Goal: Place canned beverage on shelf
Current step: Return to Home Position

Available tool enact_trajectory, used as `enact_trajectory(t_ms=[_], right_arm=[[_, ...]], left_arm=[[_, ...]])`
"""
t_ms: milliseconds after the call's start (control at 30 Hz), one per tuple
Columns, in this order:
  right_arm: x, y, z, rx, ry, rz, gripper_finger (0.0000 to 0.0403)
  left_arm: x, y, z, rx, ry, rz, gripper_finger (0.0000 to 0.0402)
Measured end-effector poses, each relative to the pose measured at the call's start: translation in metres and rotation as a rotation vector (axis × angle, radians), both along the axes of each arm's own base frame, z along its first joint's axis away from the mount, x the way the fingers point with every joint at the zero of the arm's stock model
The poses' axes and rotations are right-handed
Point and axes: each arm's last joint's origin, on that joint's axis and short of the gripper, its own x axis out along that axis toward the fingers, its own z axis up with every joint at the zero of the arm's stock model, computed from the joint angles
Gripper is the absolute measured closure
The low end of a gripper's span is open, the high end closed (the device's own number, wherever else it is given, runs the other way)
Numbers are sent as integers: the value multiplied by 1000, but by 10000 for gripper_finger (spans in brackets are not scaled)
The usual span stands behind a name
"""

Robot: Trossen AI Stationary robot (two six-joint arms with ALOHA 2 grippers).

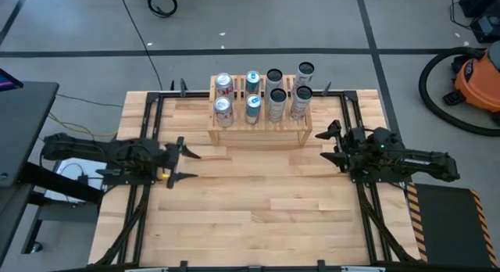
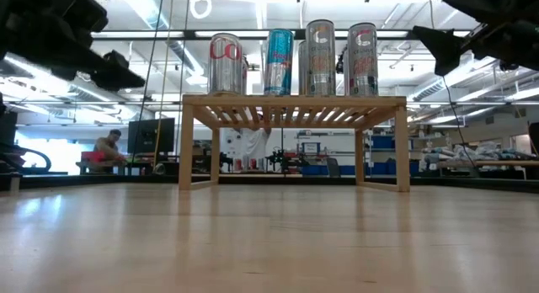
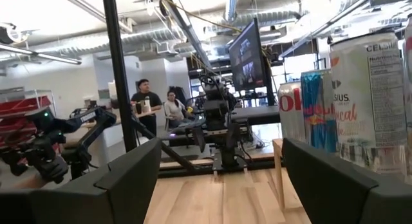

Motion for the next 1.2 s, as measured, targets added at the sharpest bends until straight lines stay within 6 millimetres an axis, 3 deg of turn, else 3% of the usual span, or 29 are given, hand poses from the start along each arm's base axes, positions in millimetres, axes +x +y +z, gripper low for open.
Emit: enact_trajectory(t_ms=[367, 1200], right_arm=[[1, 0, -5, 13, 49, 1, 70], [1, 0, -5, 20, 53, 2, 70]], left_arm=[[-1, -4, -19, -6, 31, -31, 88], [-3, -7, -22, -61, 74, -44, 88]])
